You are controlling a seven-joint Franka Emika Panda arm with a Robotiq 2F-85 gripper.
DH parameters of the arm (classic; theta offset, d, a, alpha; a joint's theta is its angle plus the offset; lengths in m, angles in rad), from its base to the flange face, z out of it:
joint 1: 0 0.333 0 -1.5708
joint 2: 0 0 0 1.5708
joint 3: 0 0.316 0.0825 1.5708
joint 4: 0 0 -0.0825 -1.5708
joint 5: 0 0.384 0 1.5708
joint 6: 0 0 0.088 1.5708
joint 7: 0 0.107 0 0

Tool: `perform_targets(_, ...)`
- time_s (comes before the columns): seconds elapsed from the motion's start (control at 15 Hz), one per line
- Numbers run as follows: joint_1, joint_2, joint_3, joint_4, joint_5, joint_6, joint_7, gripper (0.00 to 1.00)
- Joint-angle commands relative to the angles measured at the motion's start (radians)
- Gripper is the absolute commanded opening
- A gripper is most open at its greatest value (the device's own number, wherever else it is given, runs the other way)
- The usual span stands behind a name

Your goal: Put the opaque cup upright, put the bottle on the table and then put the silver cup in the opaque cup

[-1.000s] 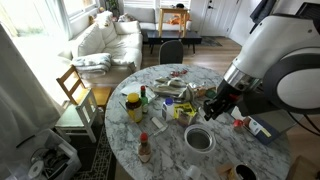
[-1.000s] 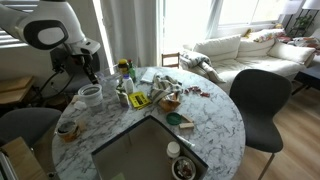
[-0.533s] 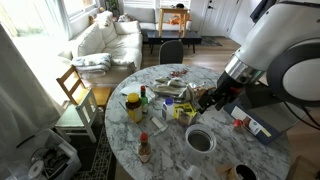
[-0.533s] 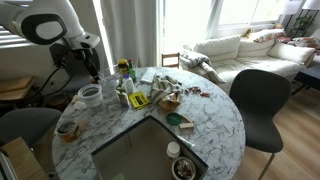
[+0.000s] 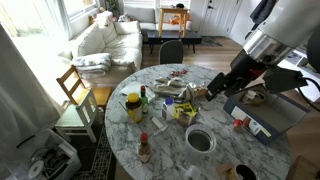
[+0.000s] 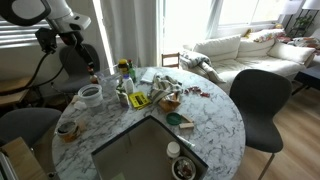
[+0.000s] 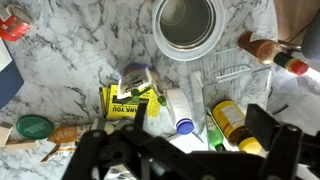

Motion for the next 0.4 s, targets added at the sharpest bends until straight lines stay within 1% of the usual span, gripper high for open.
perform_targets(0.0, -0.010, -0.010, 0.007, 0.002, 0.004, -0.013, -0.002, 1.00)
perform_targets(0.33, -0.013, -0.014, 0.008, 0.002, 0.003, -0.020, -0.002, 1.00)
